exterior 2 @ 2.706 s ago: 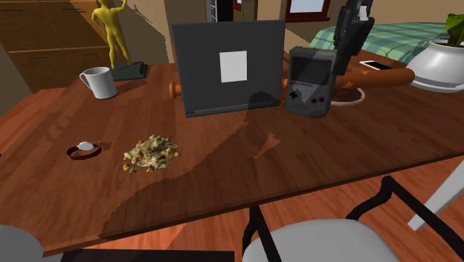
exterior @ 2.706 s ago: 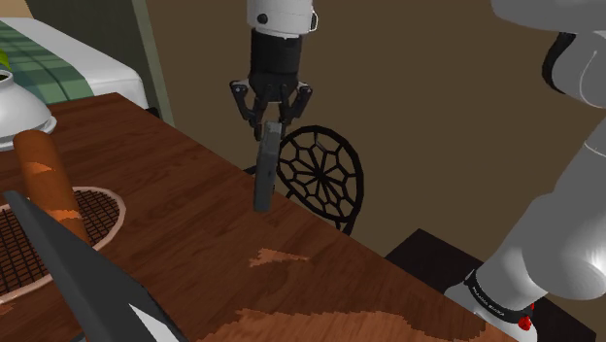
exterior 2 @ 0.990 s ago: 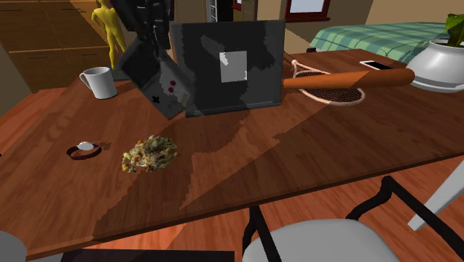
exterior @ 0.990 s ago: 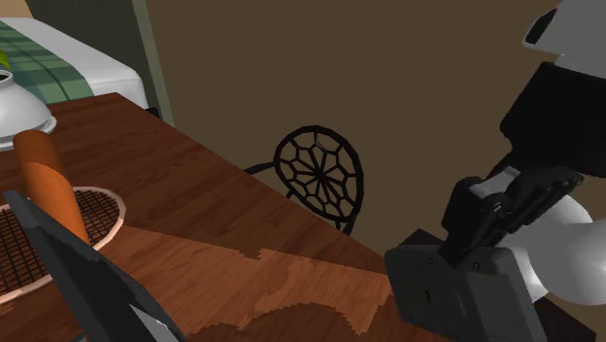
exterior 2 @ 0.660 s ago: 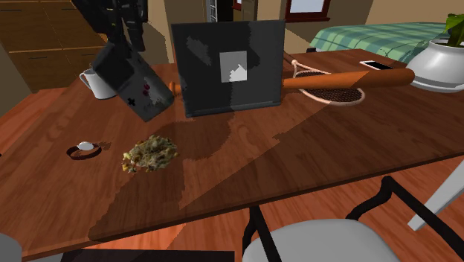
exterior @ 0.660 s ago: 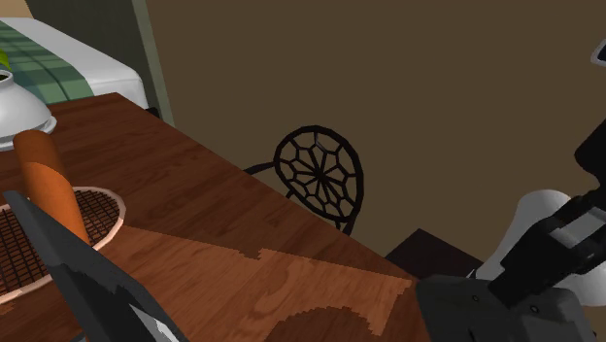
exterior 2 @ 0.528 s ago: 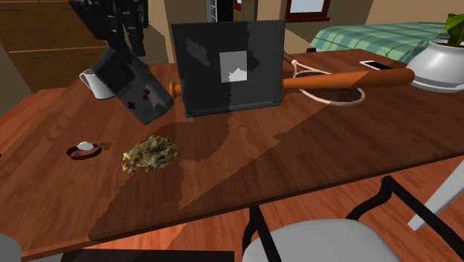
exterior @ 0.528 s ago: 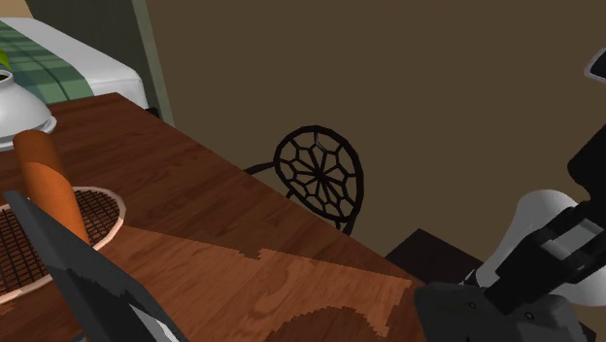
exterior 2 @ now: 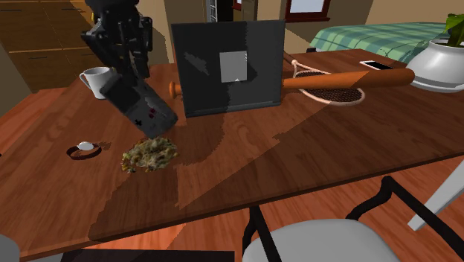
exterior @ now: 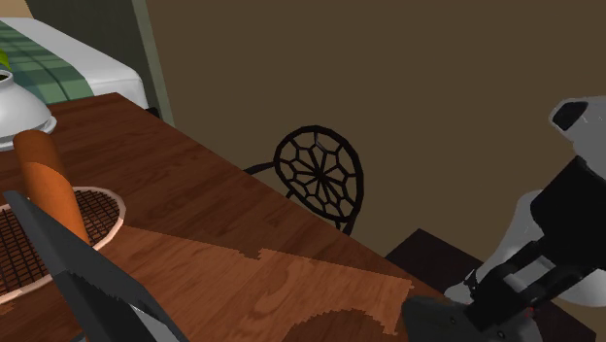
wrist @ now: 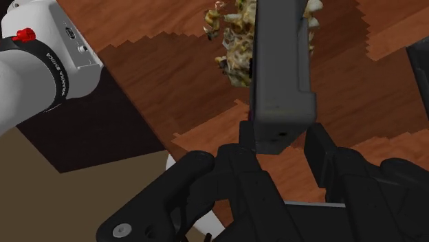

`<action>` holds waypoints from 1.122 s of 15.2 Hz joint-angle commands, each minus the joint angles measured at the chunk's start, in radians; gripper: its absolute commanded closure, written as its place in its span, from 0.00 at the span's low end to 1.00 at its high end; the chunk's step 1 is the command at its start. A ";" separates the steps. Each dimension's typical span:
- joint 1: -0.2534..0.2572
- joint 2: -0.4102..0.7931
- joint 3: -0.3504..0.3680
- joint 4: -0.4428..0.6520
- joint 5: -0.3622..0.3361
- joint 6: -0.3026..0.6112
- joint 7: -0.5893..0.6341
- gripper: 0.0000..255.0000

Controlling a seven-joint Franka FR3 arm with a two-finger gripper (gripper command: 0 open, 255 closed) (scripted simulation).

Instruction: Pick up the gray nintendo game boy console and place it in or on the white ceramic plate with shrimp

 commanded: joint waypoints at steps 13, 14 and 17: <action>0.020 -0.028 0.055 -0.167 0.051 0.143 -0.020 1.00; 0.020 -0.028 0.055 -0.167 0.050 0.143 -0.020 1.00; 0.020 -0.028 0.055 -0.167 0.050 0.143 -0.020 1.00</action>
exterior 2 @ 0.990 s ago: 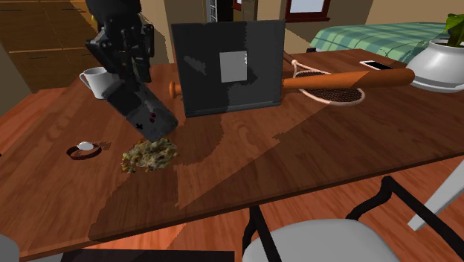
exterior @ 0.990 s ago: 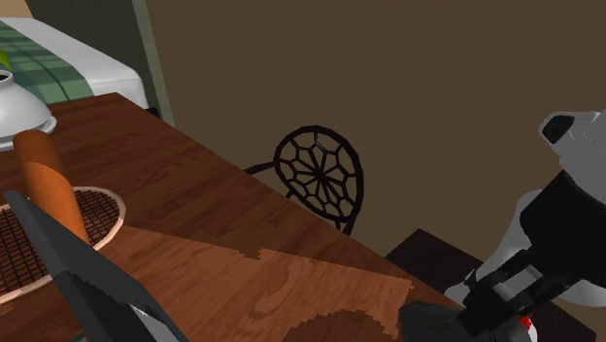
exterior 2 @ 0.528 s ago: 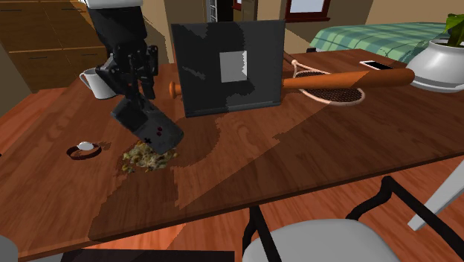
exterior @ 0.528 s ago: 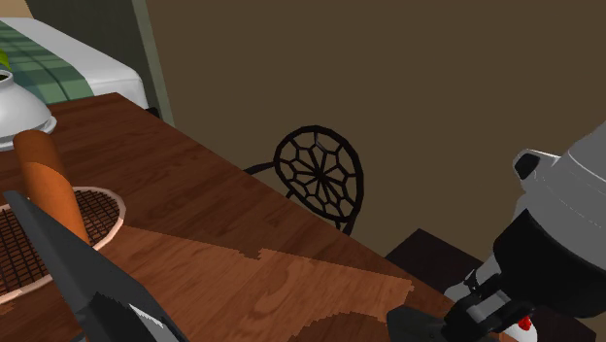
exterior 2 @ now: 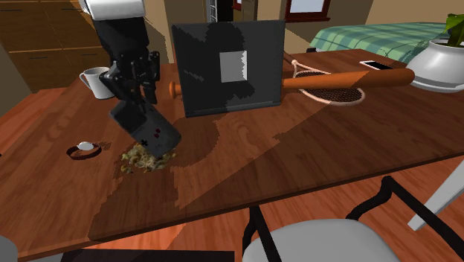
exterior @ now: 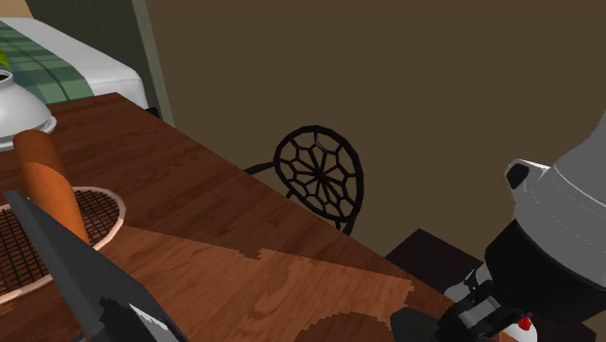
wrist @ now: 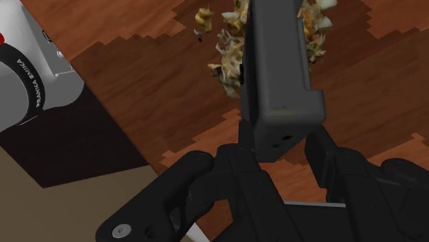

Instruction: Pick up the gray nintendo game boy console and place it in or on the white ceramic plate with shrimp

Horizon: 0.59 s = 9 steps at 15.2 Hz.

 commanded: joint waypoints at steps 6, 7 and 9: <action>0.000 0.001 0.000 -0.004 -0.001 -0.001 -0.001 0.00; 0.000 0.001 0.001 -0.004 0.000 -0.001 0.000 0.00; -0.006 0.006 -0.025 0.060 -0.022 -0.061 0.007 0.00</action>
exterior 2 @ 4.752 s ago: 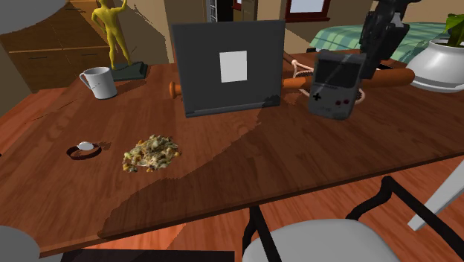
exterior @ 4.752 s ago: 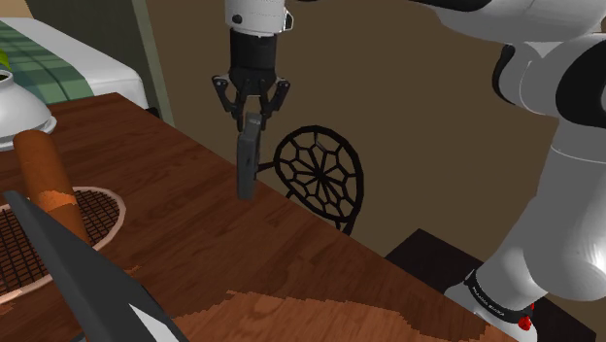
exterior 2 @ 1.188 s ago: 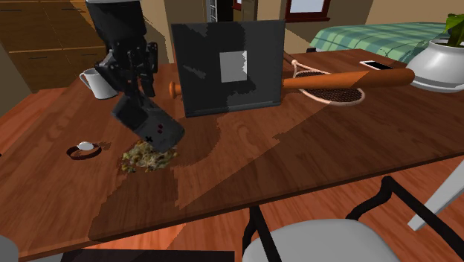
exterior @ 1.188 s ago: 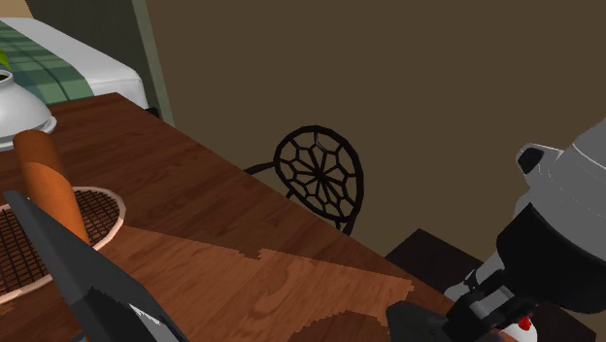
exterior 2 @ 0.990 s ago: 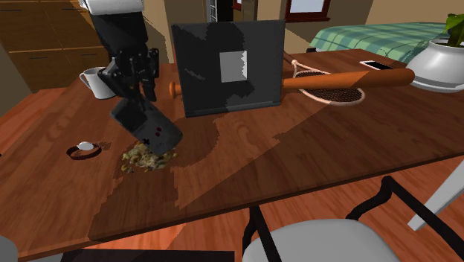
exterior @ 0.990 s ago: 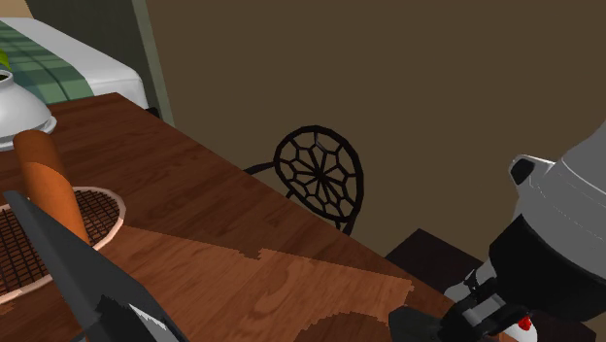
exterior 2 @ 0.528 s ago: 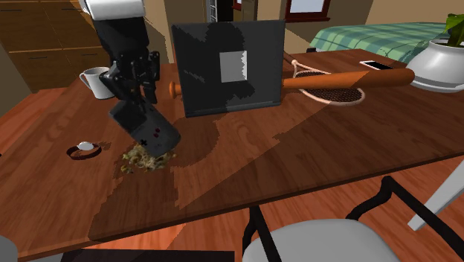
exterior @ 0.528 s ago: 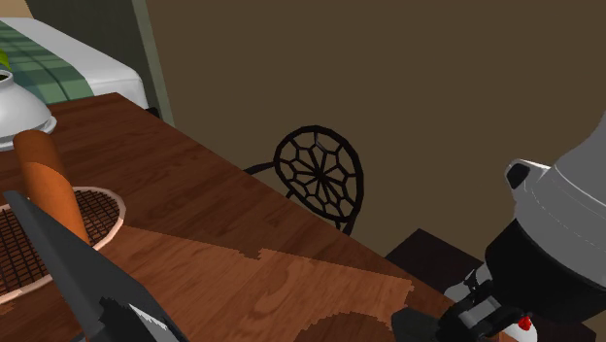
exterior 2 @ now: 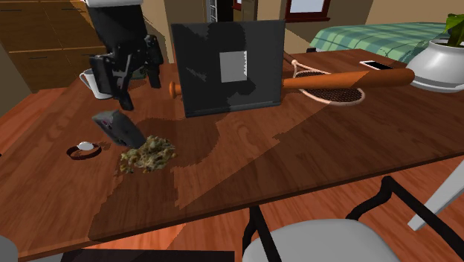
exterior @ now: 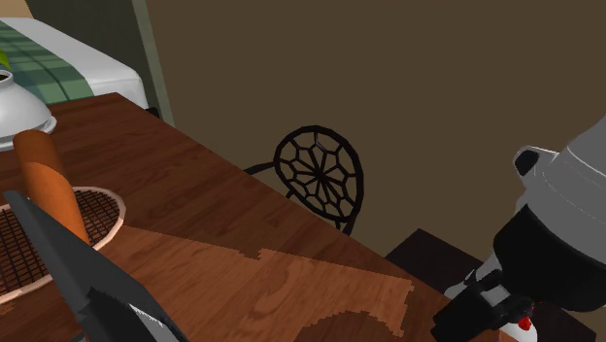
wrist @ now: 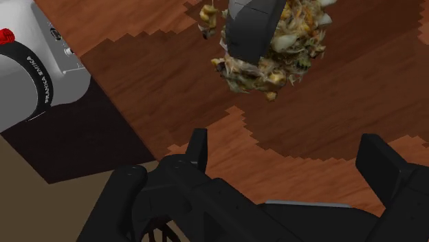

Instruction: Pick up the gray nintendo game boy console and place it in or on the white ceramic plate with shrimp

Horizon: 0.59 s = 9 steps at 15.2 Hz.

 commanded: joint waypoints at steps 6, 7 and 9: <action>-0.011 0.017 -0.025 0.091 -0.026 -0.075 0.014 0.00; -0.011 0.017 -0.025 0.091 -0.026 -0.075 0.014 0.00; -0.011 0.017 -0.025 0.091 -0.026 -0.075 0.014 0.00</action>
